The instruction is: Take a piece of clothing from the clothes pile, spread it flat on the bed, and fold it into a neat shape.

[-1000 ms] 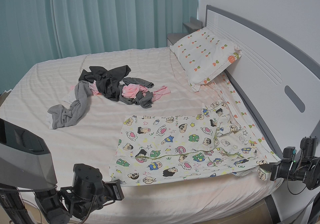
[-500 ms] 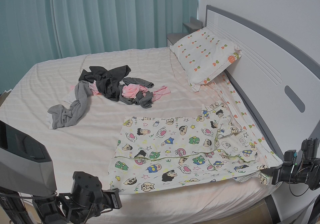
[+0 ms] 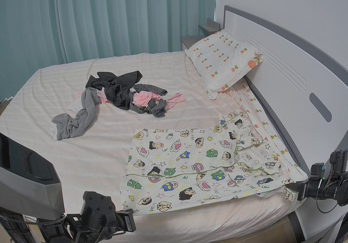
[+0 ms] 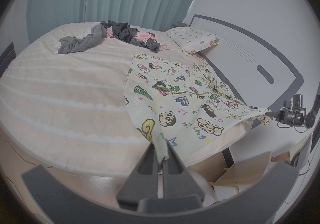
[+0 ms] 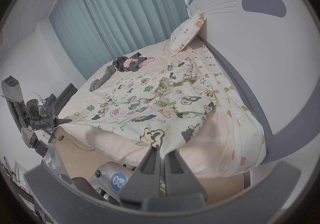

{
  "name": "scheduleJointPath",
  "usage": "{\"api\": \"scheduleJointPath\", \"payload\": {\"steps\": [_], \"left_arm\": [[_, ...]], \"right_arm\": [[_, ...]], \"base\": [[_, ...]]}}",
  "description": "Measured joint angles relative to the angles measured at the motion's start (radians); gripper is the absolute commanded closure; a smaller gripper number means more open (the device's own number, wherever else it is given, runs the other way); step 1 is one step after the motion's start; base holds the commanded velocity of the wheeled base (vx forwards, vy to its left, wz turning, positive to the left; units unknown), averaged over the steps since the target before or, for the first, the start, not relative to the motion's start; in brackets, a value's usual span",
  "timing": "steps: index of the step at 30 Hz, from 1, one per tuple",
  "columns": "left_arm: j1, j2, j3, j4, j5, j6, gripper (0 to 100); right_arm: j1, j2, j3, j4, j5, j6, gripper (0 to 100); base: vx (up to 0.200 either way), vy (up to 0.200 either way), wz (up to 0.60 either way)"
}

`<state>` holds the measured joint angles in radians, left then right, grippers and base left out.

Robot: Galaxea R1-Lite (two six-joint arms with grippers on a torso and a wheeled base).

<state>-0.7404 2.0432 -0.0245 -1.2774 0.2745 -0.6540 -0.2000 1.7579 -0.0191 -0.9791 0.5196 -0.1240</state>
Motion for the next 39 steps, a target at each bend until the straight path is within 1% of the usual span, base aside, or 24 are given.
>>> {"api": "scheduleJointPath", "payload": {"steps": [5, 10, 18, 28, 31, 39], "left_arm": [[0.032, 0.015, -0.04, 0.001, 0.002, 0.008, 100], [0.084, 0.051, -0.111, 0.003, 0.002, 0.039, 100], [0.13, 0.11, -0.22, 0.029, 0.003, 0.053, 100], [0.155, 0.149, -0.396, 0.212, 0.003, 0.053, 100], [0.169, 0.156, -0.464, 0.286, 0.002, 0.053, 100], [0.199, 0.19, -0.6, 0.426, -0.001, 0.052, 100]], "right_arm": [[0.003, 0.01, -0.064, 0.02, 0.0, 0.006, 100], [0.007, 0.037, -0.14, 0.045, 0.0, 0.01, 100], [0.013, 0.1, -0.229, 0.049, 0.0, 0.01, 100], [0.033, 0.174, -0.318, 0.084, -0.009, 0.011, 100], [0.037, 0.194, -0.362, 0.121, -0.01, 0.011, 100], [0.049, 0.236, -0.473, 0.215, -0.011, 0.011, 100]], "base": [[0.0, 0.0, 0.0], [0.0, 0.0, 0.0], [0.0, 0.0, 0.0], [0.0, 0.0, 0.0], [0.0, 0.0, 0.0], [0.0, 0.0, 0.0]]}}
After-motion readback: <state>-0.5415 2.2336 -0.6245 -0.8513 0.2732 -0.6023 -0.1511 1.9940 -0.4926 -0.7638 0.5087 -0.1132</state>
